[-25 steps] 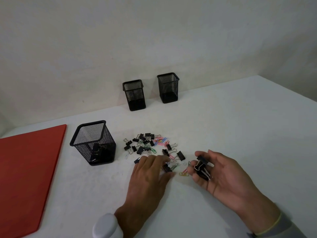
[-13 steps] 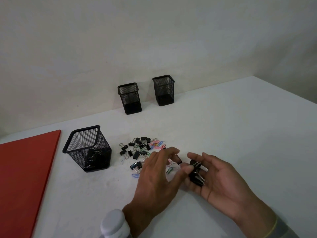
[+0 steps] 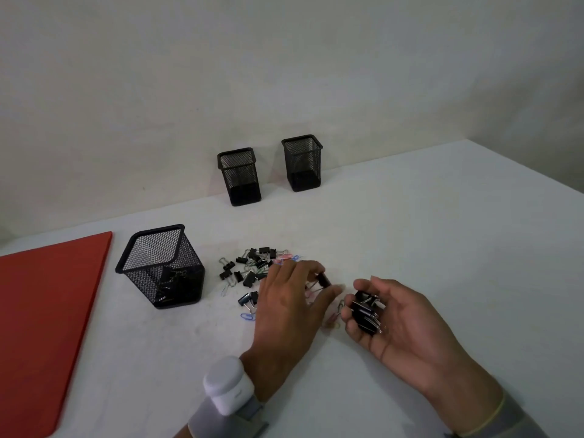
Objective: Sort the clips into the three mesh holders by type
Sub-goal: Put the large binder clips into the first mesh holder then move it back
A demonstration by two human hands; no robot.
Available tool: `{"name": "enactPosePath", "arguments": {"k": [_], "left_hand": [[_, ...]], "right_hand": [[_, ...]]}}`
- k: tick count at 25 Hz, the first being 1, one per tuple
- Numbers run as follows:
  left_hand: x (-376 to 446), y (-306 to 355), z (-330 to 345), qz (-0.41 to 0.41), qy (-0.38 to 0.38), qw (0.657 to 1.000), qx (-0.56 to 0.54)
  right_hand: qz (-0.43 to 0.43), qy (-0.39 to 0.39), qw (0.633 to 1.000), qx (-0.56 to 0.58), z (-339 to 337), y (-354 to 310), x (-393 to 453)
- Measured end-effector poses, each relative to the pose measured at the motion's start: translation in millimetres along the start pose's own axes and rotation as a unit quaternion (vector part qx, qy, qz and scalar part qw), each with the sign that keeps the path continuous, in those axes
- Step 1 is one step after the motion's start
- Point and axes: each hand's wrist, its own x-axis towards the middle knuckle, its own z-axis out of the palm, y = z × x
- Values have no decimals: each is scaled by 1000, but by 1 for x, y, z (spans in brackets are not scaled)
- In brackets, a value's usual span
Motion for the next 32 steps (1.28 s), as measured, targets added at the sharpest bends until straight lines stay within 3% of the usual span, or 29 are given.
{"name": "enactPosePath", "arguments": {"k": [3,7,10,14,18,20,23,29,32], "left_hand": [[-4,13,-17,31,21,998,-57],[-20,21,-36,58,-20,996,-65],[-30,1,-48,-19,-11,998,-57],[-42,-38,-65,-103,8,994,34],[-44,-53,-73,-211,14,977,20],[-43,-54,-74,-219,24,975,13],[-43,-53,-74,-221,26,975,7],[-43,-53,-75,-229,9,973,5],[-43,-53,-74,-227,13,974,4]], "right_hand": [[8,-12,1000,-11,4,7,1],[65,-47,997,-8,10,16,7],[77,-48,995,-30,19,14,11],[47,-49,994,-85,40,2,26],[3,-105,983,-147,76,-11,45],[-15,-140,970,-196,96,-16,54],[-64,-184,922,-335,130,-17,63],[-173,-195,743,-617,206,5,82],[-172,-169,705,-667,226,15,97]]}}
